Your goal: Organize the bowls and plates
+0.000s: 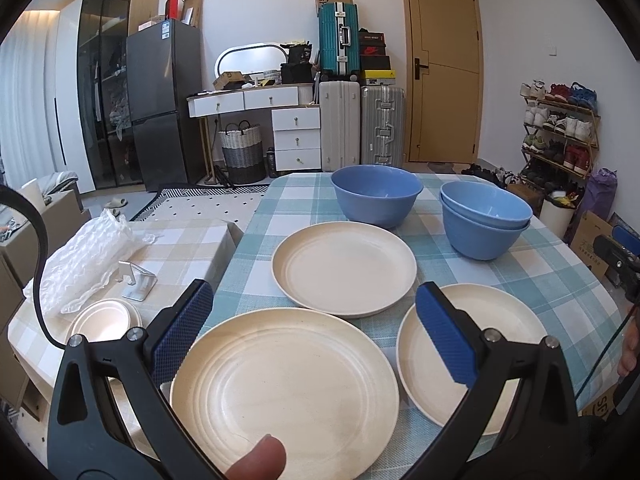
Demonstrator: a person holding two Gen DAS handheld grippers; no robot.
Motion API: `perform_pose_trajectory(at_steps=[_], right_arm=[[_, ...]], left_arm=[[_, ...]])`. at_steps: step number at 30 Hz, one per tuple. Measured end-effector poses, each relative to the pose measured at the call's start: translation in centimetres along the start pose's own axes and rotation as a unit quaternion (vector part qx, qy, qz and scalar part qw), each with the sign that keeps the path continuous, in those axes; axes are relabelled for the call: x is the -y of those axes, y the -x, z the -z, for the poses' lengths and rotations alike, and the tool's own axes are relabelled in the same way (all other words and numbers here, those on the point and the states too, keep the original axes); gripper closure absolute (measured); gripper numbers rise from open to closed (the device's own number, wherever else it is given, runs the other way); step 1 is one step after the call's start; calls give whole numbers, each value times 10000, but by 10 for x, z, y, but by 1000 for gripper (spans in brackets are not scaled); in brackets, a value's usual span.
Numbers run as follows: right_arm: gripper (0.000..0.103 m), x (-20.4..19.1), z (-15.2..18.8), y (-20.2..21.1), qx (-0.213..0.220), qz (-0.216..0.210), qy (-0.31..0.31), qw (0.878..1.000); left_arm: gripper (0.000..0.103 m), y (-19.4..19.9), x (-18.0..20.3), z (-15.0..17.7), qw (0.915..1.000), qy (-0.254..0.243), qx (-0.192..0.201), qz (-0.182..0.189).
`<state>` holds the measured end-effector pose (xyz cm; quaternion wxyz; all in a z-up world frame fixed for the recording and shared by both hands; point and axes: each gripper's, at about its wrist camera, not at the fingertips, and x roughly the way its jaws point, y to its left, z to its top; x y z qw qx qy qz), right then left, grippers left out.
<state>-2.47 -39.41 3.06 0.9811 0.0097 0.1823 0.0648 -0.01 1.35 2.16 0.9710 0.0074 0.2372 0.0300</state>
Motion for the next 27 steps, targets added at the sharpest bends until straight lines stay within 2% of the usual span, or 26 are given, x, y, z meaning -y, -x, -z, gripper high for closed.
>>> perform_pose_trajectory(at_steps=[5, 14, 22, 27], right_arm=[[0, -6, 0, -5, -67, -88, 130, 9999], [0, -33, -14, -21, -187, -543, 451, 9973], [0, -62, -32, -58, -580, -974, 602, 9917], [0, -83, -38, -89, -856, -1188, 770, 9862]], left_arm=[[2, -3, -6, -4, 10000, 28, -17, -26], [2, -11, -27, -13, 10000, -23, -77, 18], [2, -34, -64, -31, 9995, 48, -288, 124], [2, -61, -86, -40, 9977, 212, -604, 198]])
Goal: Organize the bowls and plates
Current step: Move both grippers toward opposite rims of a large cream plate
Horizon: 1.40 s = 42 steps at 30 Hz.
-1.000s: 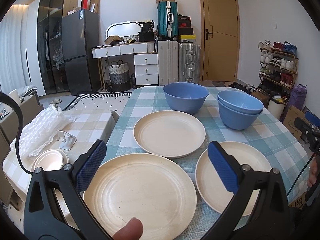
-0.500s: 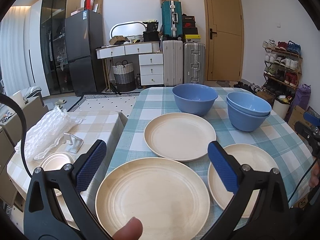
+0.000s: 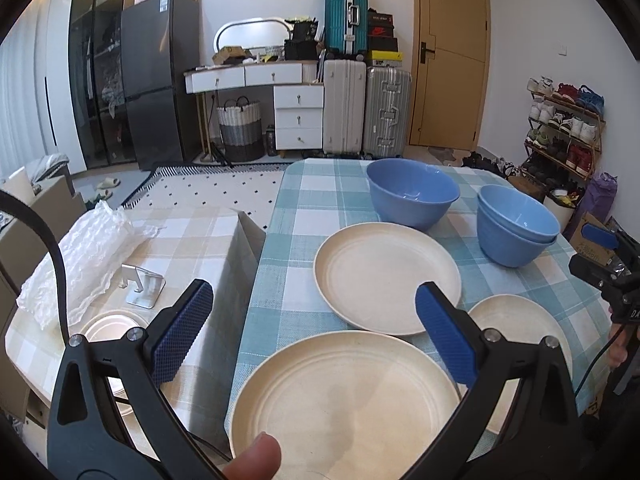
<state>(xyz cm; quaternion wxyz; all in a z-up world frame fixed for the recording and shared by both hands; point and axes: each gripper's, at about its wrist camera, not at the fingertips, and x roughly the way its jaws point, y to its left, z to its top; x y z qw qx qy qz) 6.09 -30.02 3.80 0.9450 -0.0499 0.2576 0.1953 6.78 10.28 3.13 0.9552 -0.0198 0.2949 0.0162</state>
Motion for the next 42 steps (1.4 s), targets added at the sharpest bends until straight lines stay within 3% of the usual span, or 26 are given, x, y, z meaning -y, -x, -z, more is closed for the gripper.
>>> perform_pose_trajectory(at_steps=[4, 17, 22, 33, 42], right_arm=[[0, -5, -7, -28, -227, -214, 96, 9995], [0, -32, -30, -90, -817, -712, 343, 9935], [0, -33, -36, -120, -1103, -652, 455, 9907], [0, -29, -32, -177, -1757, -520, 657, 9809], [0, -30, -32, -202, -1987, -348, 880, 9755]], left_arm=[[2, -27, -8, -11, 9993, -161, -320, -105], [2, -107, -23, -34, 9954, -167, -925, 162], [2, -134, -19, -37, 9925, -105, -1164, 363], [2, -195, -3, -40, 9834, -272, -1754, 381], [2, -235, -2, -35, 9777, -138, -2024, 543]])
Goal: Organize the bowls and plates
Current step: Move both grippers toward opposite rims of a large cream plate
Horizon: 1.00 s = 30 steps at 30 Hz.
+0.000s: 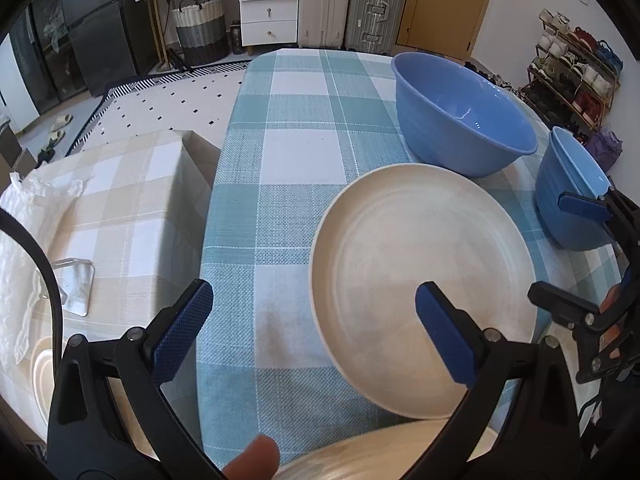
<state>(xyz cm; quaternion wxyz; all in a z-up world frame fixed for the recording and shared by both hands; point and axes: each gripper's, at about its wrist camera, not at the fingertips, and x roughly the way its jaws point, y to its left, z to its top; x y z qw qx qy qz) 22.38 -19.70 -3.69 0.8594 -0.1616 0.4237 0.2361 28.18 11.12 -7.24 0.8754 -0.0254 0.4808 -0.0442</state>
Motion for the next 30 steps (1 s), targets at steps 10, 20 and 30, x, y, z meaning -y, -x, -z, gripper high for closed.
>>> perform_pose_trajectory(at_steps=[10, 20, 30], right_arm=[[1, -12, -17, -6, 20, -109, 237, 9997], [1, -18, -19, -31, -337, 5, 363, 9988], [1, -13, -25, -58, -788, 100, 404, 9960]], left_arm=[[2, -13, -6, -3, 9999, 122, -72, 17], [2, -25, -7, -1, 9998, 37, -202, 23], [7, -37, -6, 1, 9994, 17, -309, 122]])
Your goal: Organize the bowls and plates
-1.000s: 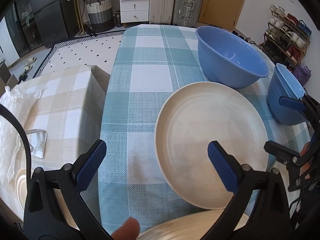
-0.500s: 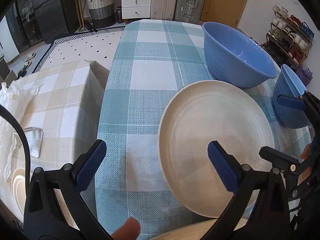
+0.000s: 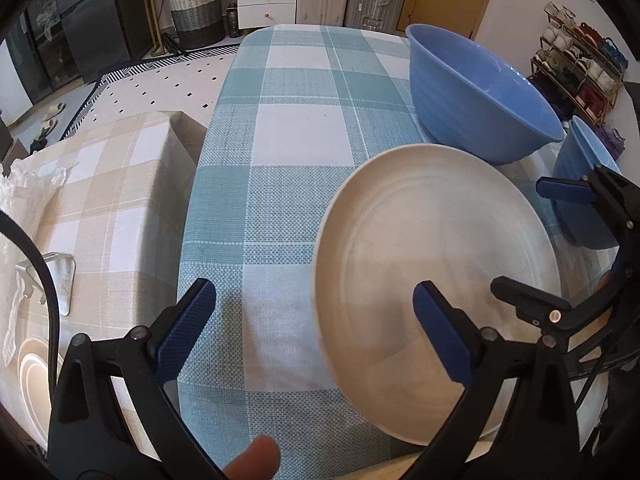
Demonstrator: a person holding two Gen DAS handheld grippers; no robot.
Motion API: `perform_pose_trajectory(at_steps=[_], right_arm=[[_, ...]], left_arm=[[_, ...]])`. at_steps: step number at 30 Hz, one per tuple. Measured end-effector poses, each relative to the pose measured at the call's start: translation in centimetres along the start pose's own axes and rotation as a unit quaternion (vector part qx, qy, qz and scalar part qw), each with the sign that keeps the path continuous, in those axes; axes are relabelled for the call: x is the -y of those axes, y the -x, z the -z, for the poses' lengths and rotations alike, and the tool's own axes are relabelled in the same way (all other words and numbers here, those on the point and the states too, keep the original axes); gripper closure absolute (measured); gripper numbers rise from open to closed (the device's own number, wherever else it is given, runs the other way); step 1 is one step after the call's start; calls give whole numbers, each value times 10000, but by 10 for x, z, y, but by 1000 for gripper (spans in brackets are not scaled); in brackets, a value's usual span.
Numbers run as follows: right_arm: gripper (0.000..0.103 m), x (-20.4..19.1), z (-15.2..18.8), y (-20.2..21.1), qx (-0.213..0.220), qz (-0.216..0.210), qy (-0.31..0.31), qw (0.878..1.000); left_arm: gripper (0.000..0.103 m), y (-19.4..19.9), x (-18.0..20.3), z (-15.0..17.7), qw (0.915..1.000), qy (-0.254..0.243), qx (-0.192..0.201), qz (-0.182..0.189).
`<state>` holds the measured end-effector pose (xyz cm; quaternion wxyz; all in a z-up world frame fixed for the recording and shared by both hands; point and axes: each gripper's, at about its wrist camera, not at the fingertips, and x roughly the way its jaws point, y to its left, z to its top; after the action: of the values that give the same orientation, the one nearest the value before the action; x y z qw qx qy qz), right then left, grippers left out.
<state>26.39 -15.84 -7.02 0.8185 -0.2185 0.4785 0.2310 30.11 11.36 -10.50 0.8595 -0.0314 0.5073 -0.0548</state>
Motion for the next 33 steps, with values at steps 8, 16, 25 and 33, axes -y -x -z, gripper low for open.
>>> perform_pose_trajectory(at_steps=[8, 16, 25, 33], right_arm=[[31, 9, 1, -11, -215, -112, -109, 9996], [66, 20, -1, -11, -243, 74, -252, 9994], [82, 22, -3, -12, -270, 200, -198, 9992], [89, 28, -3, -9, -166, 158, -365, 9991]], left_arm=[[31, -8, 3, 2, 9999, -151, -43, -16], [76, -4, 4, 2, 9995, -157, 41, 276], [84, -2, -1, 4, 9991, 110, 39, 418], [89, 0, -5, 6, 9986, 314, 107, 408]])
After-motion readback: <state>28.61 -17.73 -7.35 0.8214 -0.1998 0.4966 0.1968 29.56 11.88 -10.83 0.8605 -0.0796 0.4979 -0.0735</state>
